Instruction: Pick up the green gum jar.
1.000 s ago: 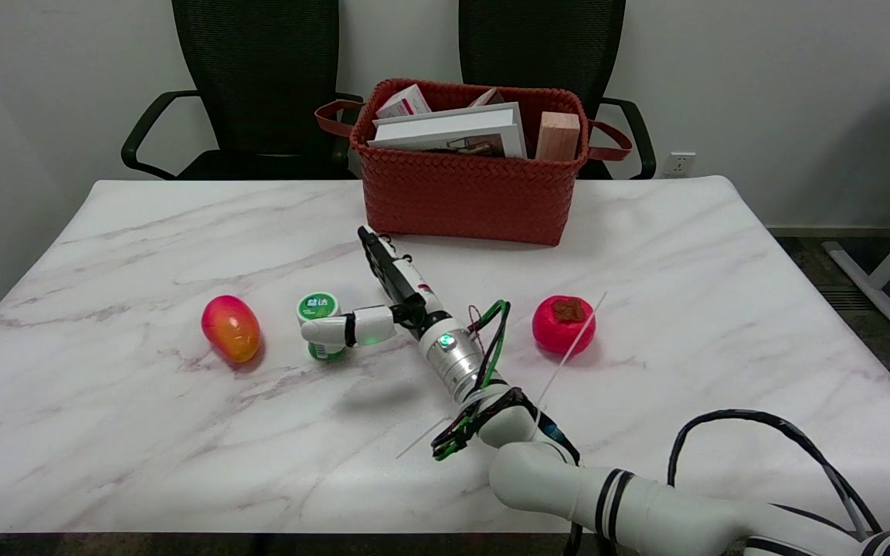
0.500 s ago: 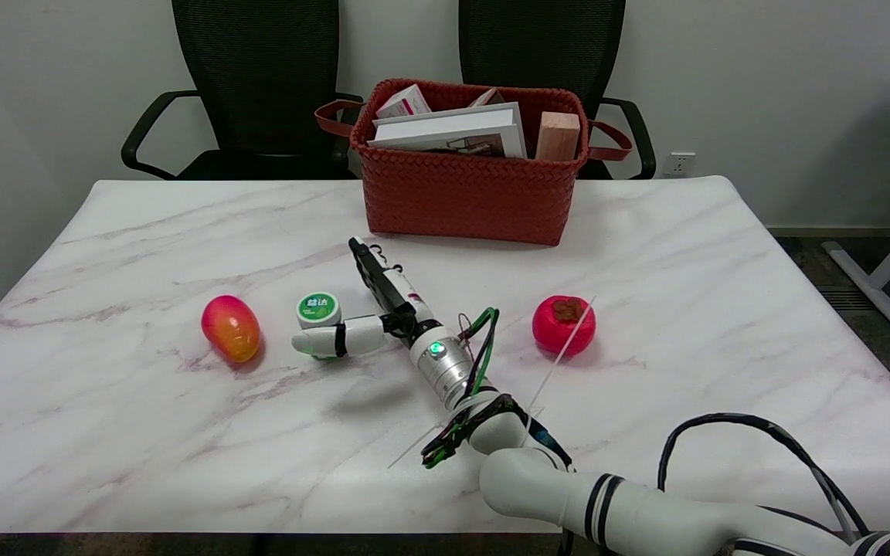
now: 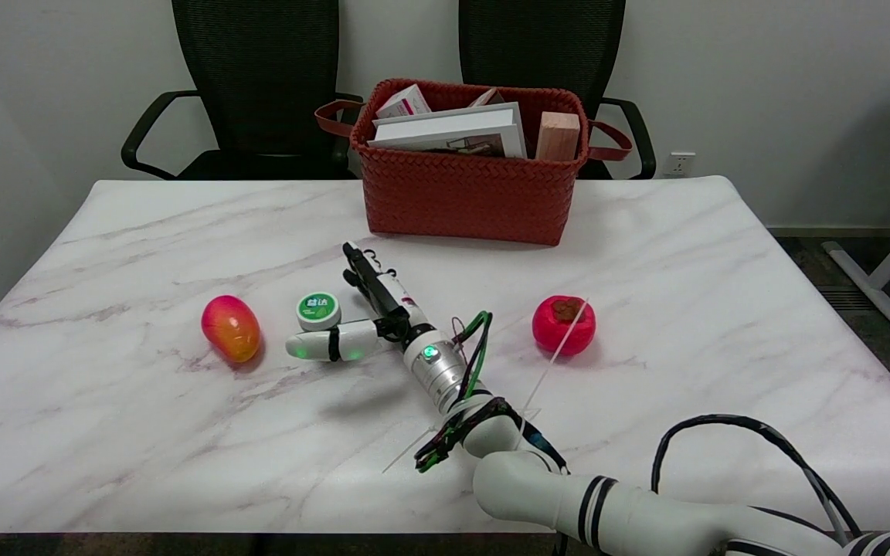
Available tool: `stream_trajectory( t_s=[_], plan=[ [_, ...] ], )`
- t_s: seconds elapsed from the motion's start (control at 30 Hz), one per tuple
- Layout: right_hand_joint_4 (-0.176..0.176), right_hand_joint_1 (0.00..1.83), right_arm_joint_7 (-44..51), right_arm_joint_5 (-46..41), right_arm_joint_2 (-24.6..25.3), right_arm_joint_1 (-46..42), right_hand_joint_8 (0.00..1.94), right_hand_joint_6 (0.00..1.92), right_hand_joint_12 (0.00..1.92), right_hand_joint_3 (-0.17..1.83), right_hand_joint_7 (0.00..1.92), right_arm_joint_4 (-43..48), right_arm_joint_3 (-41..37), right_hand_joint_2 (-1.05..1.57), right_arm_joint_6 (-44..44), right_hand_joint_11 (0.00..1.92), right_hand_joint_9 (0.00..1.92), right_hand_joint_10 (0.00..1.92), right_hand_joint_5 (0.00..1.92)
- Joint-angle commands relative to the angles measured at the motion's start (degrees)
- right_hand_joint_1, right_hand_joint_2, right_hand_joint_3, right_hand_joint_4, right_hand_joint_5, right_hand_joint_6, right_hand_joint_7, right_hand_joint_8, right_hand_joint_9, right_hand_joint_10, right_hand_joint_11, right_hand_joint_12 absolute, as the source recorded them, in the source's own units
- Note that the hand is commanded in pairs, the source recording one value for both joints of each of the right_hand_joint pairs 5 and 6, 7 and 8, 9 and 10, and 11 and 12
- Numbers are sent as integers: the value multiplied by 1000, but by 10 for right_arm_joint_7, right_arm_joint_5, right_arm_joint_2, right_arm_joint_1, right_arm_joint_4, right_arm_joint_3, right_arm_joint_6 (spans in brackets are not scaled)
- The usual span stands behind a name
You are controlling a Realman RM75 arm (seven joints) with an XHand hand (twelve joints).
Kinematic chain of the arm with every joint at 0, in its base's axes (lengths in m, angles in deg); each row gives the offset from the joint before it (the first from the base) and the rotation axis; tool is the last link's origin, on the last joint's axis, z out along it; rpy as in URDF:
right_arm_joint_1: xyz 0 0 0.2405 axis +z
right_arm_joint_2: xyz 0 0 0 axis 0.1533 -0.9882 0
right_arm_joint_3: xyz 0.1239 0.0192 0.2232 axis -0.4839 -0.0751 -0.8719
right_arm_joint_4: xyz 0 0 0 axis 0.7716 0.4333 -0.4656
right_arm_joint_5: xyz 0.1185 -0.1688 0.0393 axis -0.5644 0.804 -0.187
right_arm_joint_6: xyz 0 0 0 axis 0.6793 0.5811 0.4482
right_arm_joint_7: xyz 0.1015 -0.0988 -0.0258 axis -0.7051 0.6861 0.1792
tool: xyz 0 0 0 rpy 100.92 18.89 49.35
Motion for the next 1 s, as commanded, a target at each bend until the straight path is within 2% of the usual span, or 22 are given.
stream_trajectory(
  t_s=[0.03, 1.0],
  plan=[
    [0, 1192, -1, 5, 31, 16, 0, 0, 0, 352, 0, -49, 1, 219, 4, 0, 148, 148, 0],
    [0, 1163, -8, 6, 63, 47, 90, 0, 0, 390, 90, -112, 1, 160, 4, 0, 188, 188, 0]
  ],
)
